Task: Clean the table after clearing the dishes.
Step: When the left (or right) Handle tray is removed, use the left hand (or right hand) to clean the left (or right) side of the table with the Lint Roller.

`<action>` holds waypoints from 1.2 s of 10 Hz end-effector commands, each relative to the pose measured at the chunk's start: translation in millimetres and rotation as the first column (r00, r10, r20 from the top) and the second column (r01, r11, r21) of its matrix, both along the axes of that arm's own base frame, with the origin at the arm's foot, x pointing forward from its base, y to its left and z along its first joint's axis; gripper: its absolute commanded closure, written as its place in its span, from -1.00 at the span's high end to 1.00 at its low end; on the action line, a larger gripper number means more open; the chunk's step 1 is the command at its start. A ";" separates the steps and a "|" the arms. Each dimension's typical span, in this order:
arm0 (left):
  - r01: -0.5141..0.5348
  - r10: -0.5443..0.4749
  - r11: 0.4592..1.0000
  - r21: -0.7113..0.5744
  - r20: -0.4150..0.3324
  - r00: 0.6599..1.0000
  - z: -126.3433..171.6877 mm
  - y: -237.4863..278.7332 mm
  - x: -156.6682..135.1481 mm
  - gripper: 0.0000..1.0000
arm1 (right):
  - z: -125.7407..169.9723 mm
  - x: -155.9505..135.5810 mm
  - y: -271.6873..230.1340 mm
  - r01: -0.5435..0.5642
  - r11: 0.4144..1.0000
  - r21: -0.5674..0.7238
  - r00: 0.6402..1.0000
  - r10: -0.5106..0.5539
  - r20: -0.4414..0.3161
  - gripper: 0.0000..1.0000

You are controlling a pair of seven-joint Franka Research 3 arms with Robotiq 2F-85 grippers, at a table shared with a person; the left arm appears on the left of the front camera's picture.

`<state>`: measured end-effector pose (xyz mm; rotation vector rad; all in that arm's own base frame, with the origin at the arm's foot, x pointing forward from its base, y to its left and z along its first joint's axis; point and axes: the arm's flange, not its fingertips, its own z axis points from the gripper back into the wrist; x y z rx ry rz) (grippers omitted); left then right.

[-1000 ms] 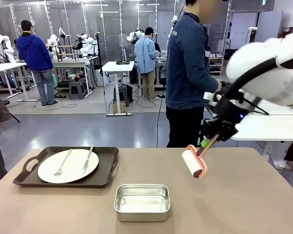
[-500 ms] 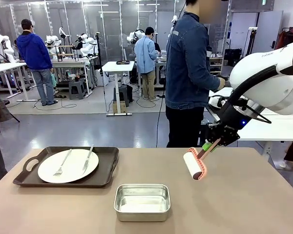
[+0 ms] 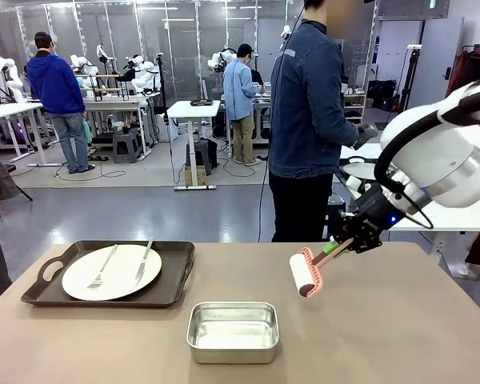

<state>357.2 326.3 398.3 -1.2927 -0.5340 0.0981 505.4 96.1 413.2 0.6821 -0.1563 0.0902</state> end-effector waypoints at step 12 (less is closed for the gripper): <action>0.001 -0.001 1.000 -0.005 0.003 1.000 2.1 0.9 -3.5 1.00 | -131.4 6.0 -104.1 0.180 0.965 0.189 0.981 -0.162 -0.107 -0.59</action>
